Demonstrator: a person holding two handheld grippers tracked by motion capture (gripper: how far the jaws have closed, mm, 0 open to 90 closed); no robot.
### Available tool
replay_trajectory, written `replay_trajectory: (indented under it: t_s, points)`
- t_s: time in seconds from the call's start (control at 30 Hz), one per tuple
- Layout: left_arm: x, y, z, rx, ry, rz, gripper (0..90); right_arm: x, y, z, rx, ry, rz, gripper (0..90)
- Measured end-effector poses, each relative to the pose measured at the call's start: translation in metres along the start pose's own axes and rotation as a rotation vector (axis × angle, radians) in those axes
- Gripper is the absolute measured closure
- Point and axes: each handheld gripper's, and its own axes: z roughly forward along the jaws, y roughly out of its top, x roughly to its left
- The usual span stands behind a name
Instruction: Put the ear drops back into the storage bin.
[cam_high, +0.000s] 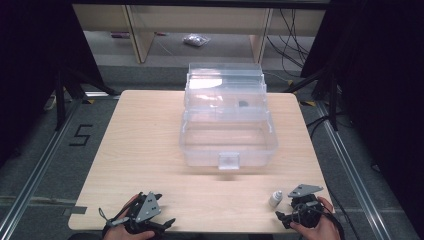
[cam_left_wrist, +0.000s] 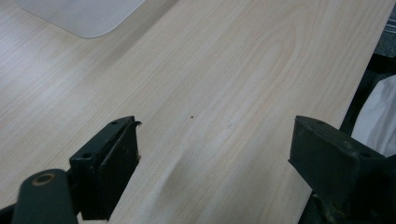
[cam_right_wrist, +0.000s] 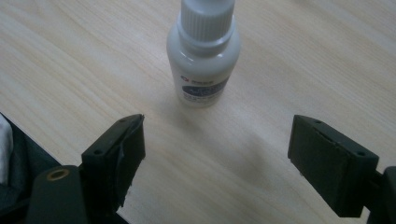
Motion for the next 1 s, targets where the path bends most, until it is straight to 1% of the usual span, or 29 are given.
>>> replay_trajectory:
  t_s: [0.03,0.07,0.1,0.13,0.17,0.23,0.27,0.3,0.33,0.37,0.4,0.43,0.47,0.5,0.53,0.57,0.6,0.63,0.67,0.7,0.73,0.83,0.87,0.9,0.93,0.97,1.0]
  points:
    - [0.000,0.000,0.000,0.001,-0.001,0.000,15.1,0.000,0.001,0.000,0.008,-0.003,-0.004,19.7]
    - [-0.001,0.000,0.001,-0.008,-0.003,-0.012,15.1,0.000,0.003,0.001,0.017,-0.001,-0.001,19.7]
    - [-0.002,0.000,0.001,-0.014,-0.012,-0.021,15.1,0.002,0.004,0.000,0.042,0.012,0.018,19.8]
    - [-0.002,0.000,0.001,-0.018,-0.020,-0.023,15.1,0.003,0.005,0.001,0.048,0.016,0.029,19.8]
    - [-0.002,0.000,0.000,-0.019,-0.016,-0.027,15.1,0.003,0.006,0.001,0.054,0.018,0.016,19.8]
    - [-0.002,0.000,0.000,-0.017,-0.017,-0.025,15.1,0.004,0.009,0.001,0.065,0.019,0.015,19.8]
    - [-0.001,0.000,0.000,-0.004,-0.018,-0.011,15.1,0.005,0.011,0.001,0.072,0.021,0.013,19.8]
    - [-0.001,0.000,0.002,-0.012,-0.001,-0.011,15.1,0.007,0.012,0.000,0.077,0.029,0.032,19.8]
    - [-0.001,0.000,0.002,-0.012,-0.011,-0.014,15.1,0.005,0.014,0.000,0.079,0.023,0.001,19.8]
    - [-0.001,0.000,0.002,-0.011,-0.011,-0.012,15.1,0.005,0.015,0.000,0.081,0.024,0.000,19.9]
    - [0.000,0.000,0.001,0.002,-0.003,0.000,15.1,0.005,0.017,0.000,0.087,0.024,-0.006,19.9]
    - [-0.001,0.000,0.001,-0.008,-0.009,-0.011,15.1,0.005,0.020,0.000,0.092,0.021,-0.005,19.9]
    - [-0.001,0.000,0.000,-0.011,-0.023,-0.015,15.1,0.005,0.022,0.000,0.095,0.023,-0.021,19.8]
    - [-0.001,0.000,0.001,-0.015,-0.020,-0.020,15.1,0.004,0.024,-0.001,0.100,0.011,-0.032,19.9]
    - [0.000,0.000,0.000,0.000,-0.001,-0.001,15.1,0.007,0.026,-0.003,0.123,0.019,0.005,19.9]
    - [0.000,0.000,0.000,0.000,-0.003,-0.001,15.1,0.004,0.028,-0.002,0.109,0.021,-0.041,19.9]
    - [-0.001,0.000,0.001,-0.015,-0.004,-0.013,15.1,0.003,0.030,-0.002,0.116,0.026,-0.041,19.9]
    - [-0.001,0.000,0.001,-0.017,-0.013,-0.013,15.1,0.003,0.031,-0.003,0.118,0.027,-0.053,19.9]
    - [-0.002,0.000,0.002,-0.026,-0.026,-0.028,15.1,0.002,0.033,-0.003,0.122,0.025,-0.062,20.1]
    - [0.000,0.000,0.002,-0.012,-0.013,-0.006,15.1,0.001,0.035,-0.002,0.120,0.025,-0.063,20.1]
    - [-0.001,0.000,0.002,-0.013,-0.005,-0.008,15.1,0.001,0.038,-0.002,0.126,0.025,-0.068,20.3]
    - [-0.001,0.000,0.002,-0.020,-0.016,-0.018,15.1,0.001,0.044,-0.001,0.143,0.045,-0.077,22.4]
    - [-0.002,0.000,0.002,-0.030,-0.026,-0.029,15.1,0.001,0.046,-0.001,0.148,0.047,-0.086,22.9]
    - [0.000,0.000,0.002,-0.014,-0.014,-0.007,15.1,0.001,0.048,0.000,0.146,0.043,-0.103,24.0]
    - [-0.001,0.000,0.002,-0.012,-0.014,-0.011,15.1,0.001,0.050,0.000,0.152,0.049,-0.118,26.0]
    - [-0.001,0.000,0.002,-0.012,-0.014,-0.011,15.1,0.001,0.052,0.000,0.162,0.048,-0.120,27.0]
    - [-0.001,0.000,0.002,-0.003,-0.009,0.001,15.1,0.002,0.054,0.002,0.170,0.048,-0.130,28.3]
